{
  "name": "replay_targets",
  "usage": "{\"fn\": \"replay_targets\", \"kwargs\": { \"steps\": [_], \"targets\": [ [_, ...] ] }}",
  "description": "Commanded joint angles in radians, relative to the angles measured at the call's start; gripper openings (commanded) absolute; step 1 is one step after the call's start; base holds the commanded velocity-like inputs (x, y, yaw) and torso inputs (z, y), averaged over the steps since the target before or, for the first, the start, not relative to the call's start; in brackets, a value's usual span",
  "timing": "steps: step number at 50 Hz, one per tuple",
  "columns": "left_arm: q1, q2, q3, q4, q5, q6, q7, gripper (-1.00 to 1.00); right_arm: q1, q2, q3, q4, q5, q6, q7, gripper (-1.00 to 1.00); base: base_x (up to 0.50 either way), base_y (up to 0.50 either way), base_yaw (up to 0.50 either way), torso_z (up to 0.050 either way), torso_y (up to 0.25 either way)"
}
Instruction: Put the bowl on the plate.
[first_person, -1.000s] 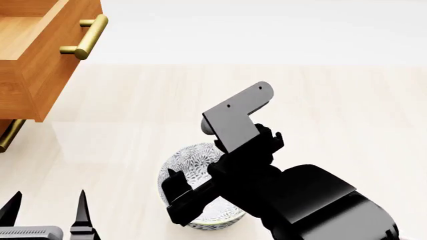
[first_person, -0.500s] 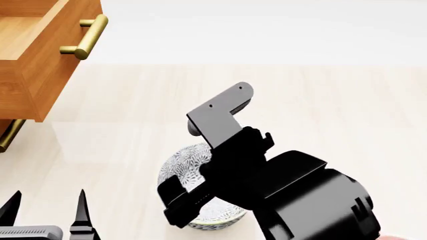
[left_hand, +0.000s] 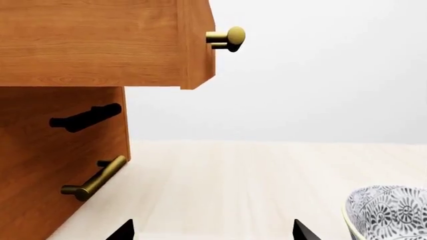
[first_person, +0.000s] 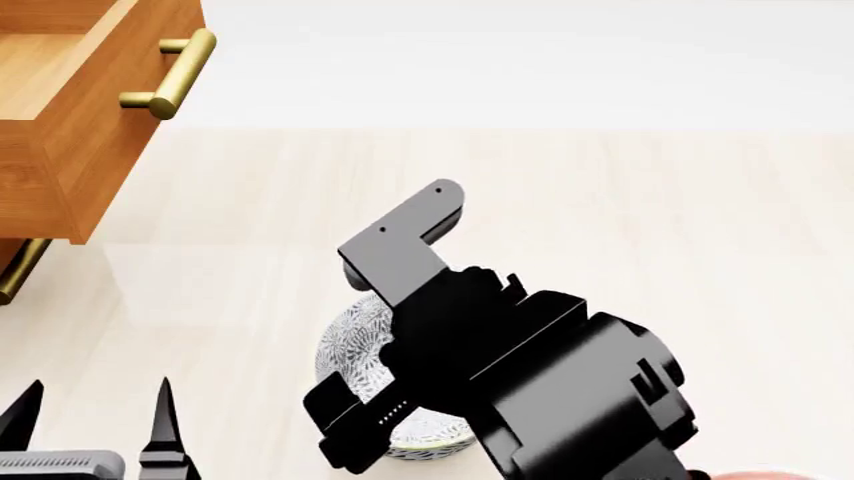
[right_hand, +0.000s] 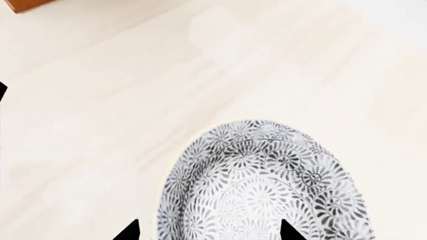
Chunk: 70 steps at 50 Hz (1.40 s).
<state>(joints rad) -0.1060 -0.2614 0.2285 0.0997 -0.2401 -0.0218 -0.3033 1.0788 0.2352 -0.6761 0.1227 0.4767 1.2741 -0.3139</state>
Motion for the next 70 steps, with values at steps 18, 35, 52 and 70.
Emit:
{"fn": "replay_targets", "kwargs": {
  "steps": [18,35,52,70],
  "targets": [
    [-0.002,-0.004,0.013,-0.011,-0.004,0.012,-0.008,1.00,0.057,-0.054,-0.145,0.153,-0.034,-0.033,-0.054,1.00,0.00,0.00,0.00,0.000,0.000],
    [-0.002,-0.007,0.018,-0.028,-0.007,0.033,-0.007,1.00,0.136,-0.102,-0.242,0.264,-0.051,-0.041,-0.118,1.00,0.00,0.00,0.00,0.000,0.000],
    [-0.003,-0.013,0.024,-0.015,-0.012,0.020,-0.016,1.00,0.141,-0.135,-0.288,0.326,-0.053,-0.060,-0.140,1.00,0.00,0.00,0.00,0.000,0.000],
    [-0.008,-0.018,0.031,-0.014,-0.015,0.021,-0.020,1.00,0.161,-0.163,-0.334,0.455,-0.068,-0.128,-0.180,1.00,0.00,0.00,0.00,0.000,0.000]
  ]
}}
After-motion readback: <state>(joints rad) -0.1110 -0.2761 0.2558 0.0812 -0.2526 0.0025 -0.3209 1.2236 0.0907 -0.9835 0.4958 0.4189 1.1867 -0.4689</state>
